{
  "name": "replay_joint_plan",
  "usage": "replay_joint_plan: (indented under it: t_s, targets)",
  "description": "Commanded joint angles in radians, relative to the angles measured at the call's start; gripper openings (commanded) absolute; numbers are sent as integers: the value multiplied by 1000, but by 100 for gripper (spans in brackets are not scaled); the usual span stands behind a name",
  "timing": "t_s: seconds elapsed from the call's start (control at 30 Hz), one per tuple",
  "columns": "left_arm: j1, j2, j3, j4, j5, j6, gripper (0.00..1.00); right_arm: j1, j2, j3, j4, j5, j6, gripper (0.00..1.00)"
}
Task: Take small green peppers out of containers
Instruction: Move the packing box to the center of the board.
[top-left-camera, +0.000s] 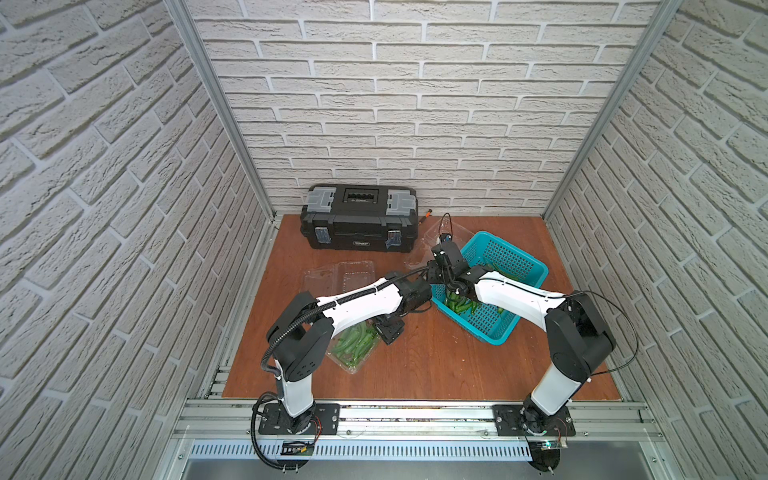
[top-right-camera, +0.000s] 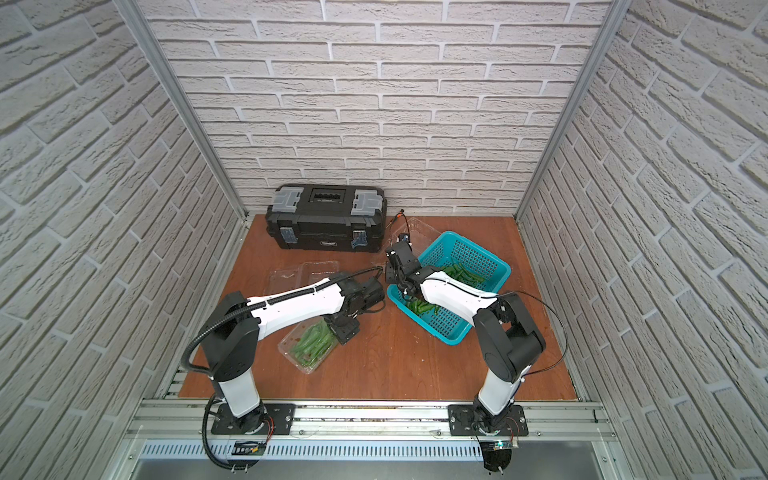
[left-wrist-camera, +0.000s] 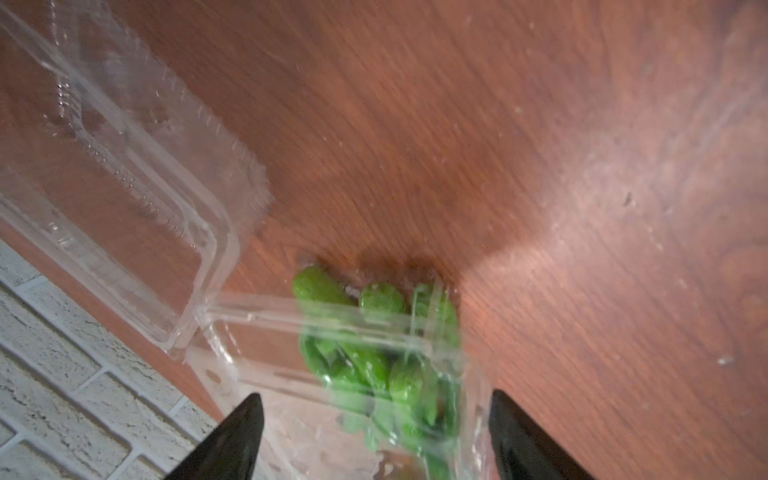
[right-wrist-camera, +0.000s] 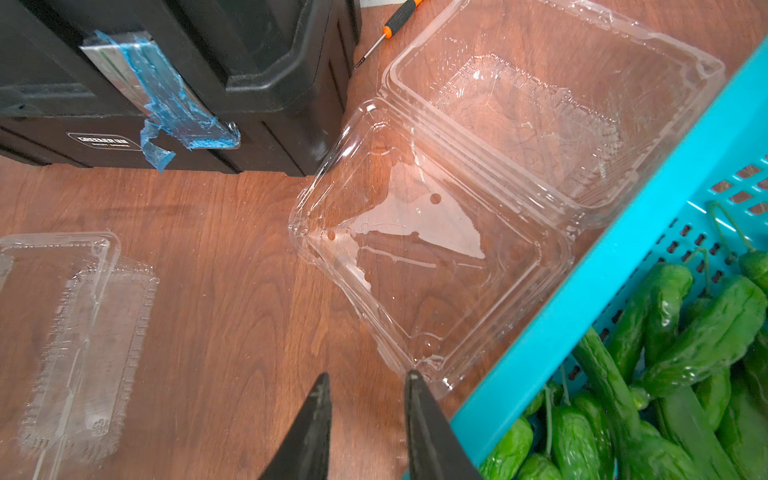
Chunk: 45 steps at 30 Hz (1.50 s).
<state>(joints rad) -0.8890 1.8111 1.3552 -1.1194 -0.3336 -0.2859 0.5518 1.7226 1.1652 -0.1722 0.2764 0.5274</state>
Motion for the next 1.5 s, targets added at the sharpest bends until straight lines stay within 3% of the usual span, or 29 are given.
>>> replay_joint_plan:
  t_s: [0.0,0.2,0.37,0.47,0.63,0.8,1.03,1.17,1.47]
  targets:
    - [62,19,28,120,33,13,83,-1,-20,8,-61,6,-9,32]
    - [108,-82,35,197,55,-41,84,5,-21,27,-56,-39,-68,32]
    - [191,-273,-90,217,95,-173,85,40,-13,47,-43,-73,-152,32]
    - [275,-405,-190,195,110,-274,85,85,-4,53,-14,-161,-247,32]
    - [459,-617,-398,207,269,-427,85,174,69,105,-67,-392,-406,32]
    - [585,-765,-553,287,418,-509,85,267,190,192,-177,-475,-552,32]
    - [655,-749,-645,379,533,-472,86,278,302,310,-286,-617,-637,31]
    - [654,-720,-666,414,611,-424,86,277,300,305,-276,-611,-629,31]
    - [616,-613,-702,496,654,-413,82,242,239,241,-190,-547,-547,31]
